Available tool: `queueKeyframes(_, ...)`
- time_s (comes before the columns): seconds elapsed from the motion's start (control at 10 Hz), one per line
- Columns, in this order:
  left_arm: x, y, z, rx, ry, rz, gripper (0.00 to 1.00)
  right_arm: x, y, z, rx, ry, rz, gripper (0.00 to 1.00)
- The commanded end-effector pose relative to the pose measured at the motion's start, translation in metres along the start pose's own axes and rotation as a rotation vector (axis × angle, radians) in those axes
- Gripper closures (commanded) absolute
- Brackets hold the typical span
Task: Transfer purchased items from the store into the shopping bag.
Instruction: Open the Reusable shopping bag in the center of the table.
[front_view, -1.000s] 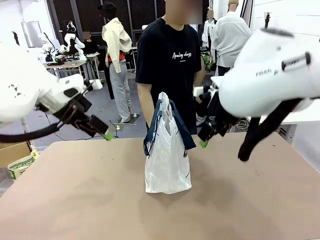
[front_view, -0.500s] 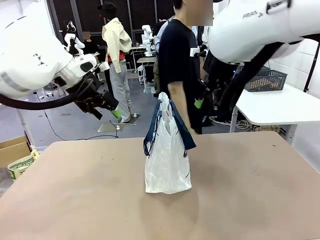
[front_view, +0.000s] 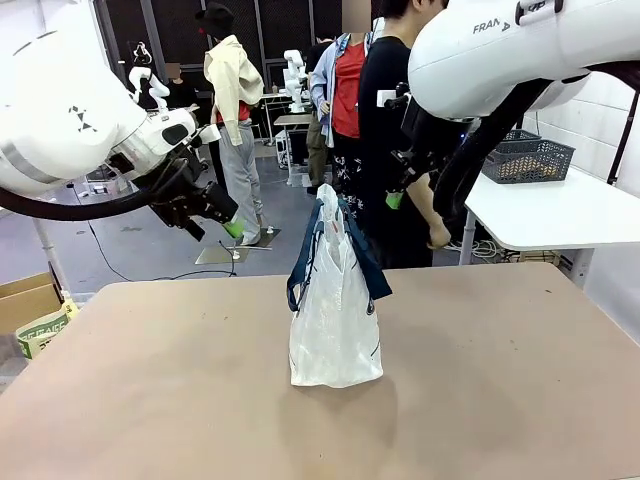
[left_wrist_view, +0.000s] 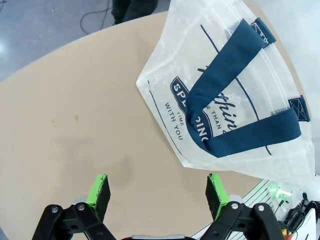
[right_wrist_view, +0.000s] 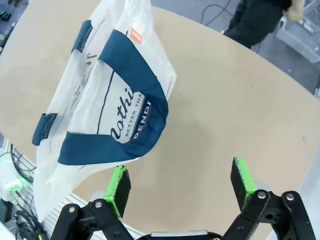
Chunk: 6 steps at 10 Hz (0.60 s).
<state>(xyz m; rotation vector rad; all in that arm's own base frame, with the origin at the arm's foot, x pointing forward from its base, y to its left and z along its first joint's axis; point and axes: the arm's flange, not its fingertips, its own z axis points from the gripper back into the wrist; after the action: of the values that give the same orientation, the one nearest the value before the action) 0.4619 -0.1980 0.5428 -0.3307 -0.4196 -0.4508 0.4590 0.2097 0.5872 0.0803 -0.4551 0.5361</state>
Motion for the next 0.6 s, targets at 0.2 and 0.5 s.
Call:
queueKeyframes(0.2,0.035,-0.034,0.023,-0.053,0.066,0.296,0.00,0.045,-0.002,0.000,0.004,0.053,-0.243,0.00)
queueKeyframes(0.5,0.059,-0.069,0.008,-0.074,0.144,0.401,0.00,0.084,-0.004,-0.020,-0.017,0.117,-0.419,0.00)
